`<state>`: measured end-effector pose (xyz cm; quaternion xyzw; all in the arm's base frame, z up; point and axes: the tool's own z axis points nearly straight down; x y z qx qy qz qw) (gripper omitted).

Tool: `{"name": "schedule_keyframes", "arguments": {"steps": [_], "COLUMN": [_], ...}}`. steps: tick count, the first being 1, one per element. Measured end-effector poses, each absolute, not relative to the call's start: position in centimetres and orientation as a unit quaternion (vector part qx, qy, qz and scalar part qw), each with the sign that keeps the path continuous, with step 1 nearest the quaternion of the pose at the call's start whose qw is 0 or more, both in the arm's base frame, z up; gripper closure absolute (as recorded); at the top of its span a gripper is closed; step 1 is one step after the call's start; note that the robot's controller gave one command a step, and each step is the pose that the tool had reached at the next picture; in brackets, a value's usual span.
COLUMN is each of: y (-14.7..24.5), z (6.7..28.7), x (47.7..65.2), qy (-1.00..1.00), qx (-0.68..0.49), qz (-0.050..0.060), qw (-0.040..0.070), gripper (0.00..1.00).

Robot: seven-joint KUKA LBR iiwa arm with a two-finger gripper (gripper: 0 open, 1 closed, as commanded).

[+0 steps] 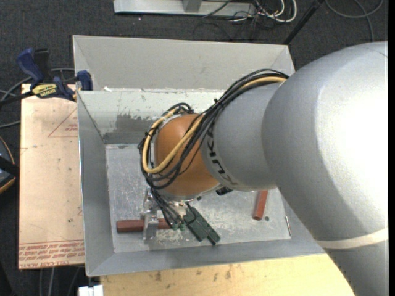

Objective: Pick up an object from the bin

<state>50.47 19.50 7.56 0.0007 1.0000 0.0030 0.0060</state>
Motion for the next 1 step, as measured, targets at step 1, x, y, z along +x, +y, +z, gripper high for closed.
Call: {"name": "schedule_keyframes", "arguments": {"steps": [1], "y": [21.35], "z": [20.88], "x": [50.61], "qy": [1.0], "qx": [-0.007], "qz": [0.001], "qw": [0.001], "gripper": [1.0]}}
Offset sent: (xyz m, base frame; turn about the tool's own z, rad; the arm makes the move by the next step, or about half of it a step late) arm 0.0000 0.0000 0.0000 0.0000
